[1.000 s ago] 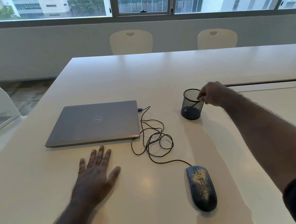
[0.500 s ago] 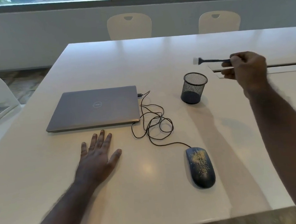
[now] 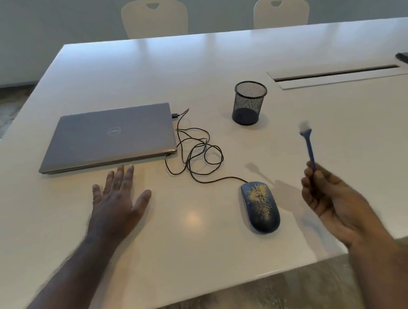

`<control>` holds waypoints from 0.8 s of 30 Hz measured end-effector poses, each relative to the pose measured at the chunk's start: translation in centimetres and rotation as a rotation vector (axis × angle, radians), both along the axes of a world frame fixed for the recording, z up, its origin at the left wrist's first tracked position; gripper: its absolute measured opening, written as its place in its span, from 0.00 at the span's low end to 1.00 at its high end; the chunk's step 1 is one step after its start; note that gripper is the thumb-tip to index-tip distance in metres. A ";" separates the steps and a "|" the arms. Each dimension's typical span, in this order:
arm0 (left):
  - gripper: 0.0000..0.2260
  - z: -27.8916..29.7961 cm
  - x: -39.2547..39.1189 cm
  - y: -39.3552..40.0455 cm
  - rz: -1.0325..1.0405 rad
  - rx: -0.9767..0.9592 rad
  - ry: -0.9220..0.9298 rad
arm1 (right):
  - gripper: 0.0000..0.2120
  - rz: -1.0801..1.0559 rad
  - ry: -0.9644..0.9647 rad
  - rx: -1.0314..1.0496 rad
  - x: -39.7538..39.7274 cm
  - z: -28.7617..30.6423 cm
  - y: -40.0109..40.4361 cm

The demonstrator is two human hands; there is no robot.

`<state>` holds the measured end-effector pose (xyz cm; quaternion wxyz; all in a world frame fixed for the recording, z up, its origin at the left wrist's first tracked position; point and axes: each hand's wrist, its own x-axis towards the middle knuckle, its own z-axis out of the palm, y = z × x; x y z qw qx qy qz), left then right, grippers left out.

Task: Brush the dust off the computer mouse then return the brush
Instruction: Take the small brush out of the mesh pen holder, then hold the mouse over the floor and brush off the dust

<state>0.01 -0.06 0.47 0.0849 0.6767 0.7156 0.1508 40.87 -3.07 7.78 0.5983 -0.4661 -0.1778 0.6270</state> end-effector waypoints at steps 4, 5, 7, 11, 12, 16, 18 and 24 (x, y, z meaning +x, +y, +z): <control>0.37 1.8 2.3 -0.3 -0.033 0.176 -0.131 | 0.11 -0.011 -0.061 -0.098 -0.5 -1.7 -2.3; 0.37 2.3 3.5 -0.3 -0.075 0.209 -0.160 | 0.09 -0.018 -0.073 -0.108 -0.8 -2.0 -2.6; 0.37 3.0 6.2 -0.5 -0.189 0.233 -0.195 | 0.06 -0.035 -0.086 -0.115 -1.3 -2.4 -3.0; 0.46 2.8 11.6 -1.2 -0.414 0.081 -0.163 | 0.05 -0.097 -0.136 -0.087 -2.5 -3.2 -3.1; 0.48 2.7 12.7 -1.3 -0.454 0.036 -0.141 | 0.05 -0.111 -0.150 -0.077 -2.9 -3.3 -3.1; 0.55 2.6 16.1 -1.6 -0.553 -0.089 -0.079 | 0.04 -0.124 -0.232 -0.060 -3.7 -3.5 -3.0; 0.57 2.6 17.1 -1.7 -0.574 -0.115 -0.061 | 0.04 -0.117 -0.267 -0.052 -4.0 -3.5 -2.9; 0.59 2.3 18.4 -1.3 -0.559 -0.139 -0.070 | 0.05 -0.089 -0.299 -0.062 -4.1 -3.9 -2.8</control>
